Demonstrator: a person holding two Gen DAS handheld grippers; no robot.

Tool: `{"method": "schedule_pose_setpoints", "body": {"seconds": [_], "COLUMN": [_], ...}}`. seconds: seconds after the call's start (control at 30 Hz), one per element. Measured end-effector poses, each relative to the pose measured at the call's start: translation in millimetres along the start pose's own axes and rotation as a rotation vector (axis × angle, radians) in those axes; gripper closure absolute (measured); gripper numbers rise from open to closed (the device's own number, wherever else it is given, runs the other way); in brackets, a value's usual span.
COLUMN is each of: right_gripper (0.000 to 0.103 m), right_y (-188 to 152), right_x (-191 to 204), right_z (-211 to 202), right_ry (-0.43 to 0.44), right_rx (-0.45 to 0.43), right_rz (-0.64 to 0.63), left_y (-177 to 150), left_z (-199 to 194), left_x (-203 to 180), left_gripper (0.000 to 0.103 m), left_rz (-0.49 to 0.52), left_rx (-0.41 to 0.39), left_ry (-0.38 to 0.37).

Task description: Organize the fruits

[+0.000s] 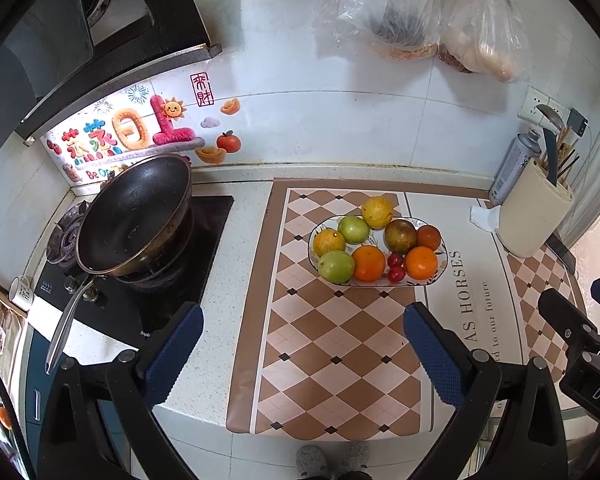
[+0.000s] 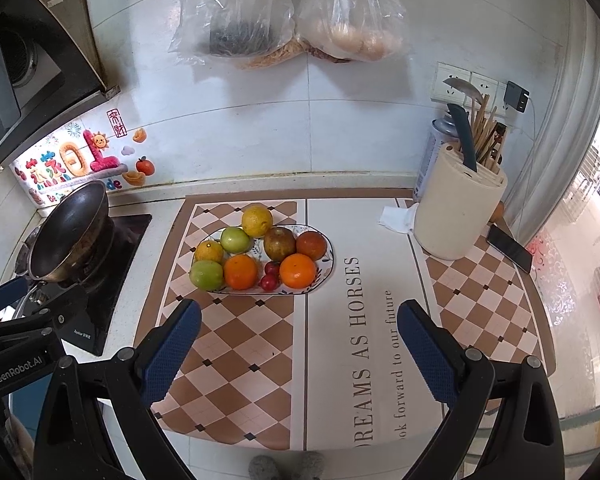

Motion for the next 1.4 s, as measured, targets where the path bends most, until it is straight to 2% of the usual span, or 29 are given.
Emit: {"method": "schedule_pose_setpoints", "body": {"seconds": [1.4], "right_gripper": [0.002], "right_y": [-9.0], "right_x": [-1.9], "right_z": [-17.1], "right_ry": [0.006], "right_rx": [-0.010], "right_rz": [-0.008], "left_y": [-14.6], "left_z": [-25.6], "left_x": [0.3], "left_gripper": [0.001], "left_rz": [-0.010], "left_rx": [-0.033], "left_ry": [0.005]}}
Point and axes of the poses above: each gripper's, at about its wrist camera, not at the fingertips, and z roughly the way its jaws point, x to its left, y to its top, the point moved 7 cm from there along z, roughly the way its jaws point, and after that the axes turned 3 degrees about -z, right-handed, at the moved point
